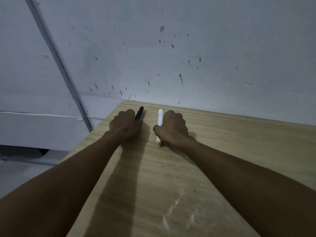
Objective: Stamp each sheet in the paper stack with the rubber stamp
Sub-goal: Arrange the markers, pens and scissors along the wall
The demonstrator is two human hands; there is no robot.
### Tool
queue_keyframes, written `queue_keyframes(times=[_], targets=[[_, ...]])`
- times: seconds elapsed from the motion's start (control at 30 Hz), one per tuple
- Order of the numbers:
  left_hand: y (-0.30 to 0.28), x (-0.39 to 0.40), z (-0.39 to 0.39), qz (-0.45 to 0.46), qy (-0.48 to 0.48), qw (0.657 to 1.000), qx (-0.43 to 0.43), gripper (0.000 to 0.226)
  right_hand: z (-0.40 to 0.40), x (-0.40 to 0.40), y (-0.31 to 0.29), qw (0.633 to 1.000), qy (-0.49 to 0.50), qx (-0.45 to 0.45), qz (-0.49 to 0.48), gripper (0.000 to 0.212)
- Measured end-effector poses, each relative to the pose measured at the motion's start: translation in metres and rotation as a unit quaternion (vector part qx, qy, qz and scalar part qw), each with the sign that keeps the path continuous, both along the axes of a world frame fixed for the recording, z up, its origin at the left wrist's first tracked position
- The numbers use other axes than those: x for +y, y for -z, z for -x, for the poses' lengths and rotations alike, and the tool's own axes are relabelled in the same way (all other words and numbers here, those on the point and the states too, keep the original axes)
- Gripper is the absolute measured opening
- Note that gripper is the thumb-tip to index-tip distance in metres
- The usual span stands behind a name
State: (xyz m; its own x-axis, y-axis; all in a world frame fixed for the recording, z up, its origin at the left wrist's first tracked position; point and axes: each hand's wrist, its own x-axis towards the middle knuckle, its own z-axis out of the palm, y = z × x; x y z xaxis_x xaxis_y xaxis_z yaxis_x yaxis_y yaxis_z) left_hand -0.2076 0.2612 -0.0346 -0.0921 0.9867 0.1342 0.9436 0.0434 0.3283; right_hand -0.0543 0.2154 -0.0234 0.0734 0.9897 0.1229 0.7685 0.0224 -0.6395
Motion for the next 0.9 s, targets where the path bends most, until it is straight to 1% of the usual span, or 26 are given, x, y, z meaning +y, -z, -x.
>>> queue_keyframes(times=[0.07,0.2,0.3,0.47,0.53,0.67,0.77,0.9], targets=[[0.0,0.014,0.003,-0.008,0.001,1.0,0.017,0.03,0.006,0.019,0.002,1.0,-0.01,0.018,0.001,0.024],[0.0,0.035,0.007,-0.012,-0.005,0.999,0.043,0.032,0.016,0.051,0.01,0.999,-0.029,0.036,-0.008,0.003],[0.003,0.046,0.006,-0.016,-0.009,0.999,0.048,0.033,0.021,0.067,0.014,0.998,-0.044,0.05,-0.008,0.007],[0.003,0.051,0.001,-0.017,-0.017,0.998,0.052,0.036,0.026,0.084,0.019,0.997,-0.04,0.062,-0.017,0.005],[0.003,0.05,0.0,-0.014,-0.017,0.999,0.047,0.036,0.027,0.086,0.02,0.997,-0.042,0.07,-0.014,0.01],[0.001,0.048,0.001,-0.011,-0.018,0.999,0.043,0.034,0.027,0.083,0.014,0.994,-0.045,0.101,0.009,0.021],[0.0,0.048,0.003,-0.007,-0.015,0.999,0.037,0.036,0.026,0.078,0.009,0.992,-0.037,0.123,0.016,0.017],[-0.001,0.048,0.005,-0.001,-0.015,0.999,0.03,0.037,0.026,0.07,0.004,0.988,-0.031,0.151,0.028,0.02]])
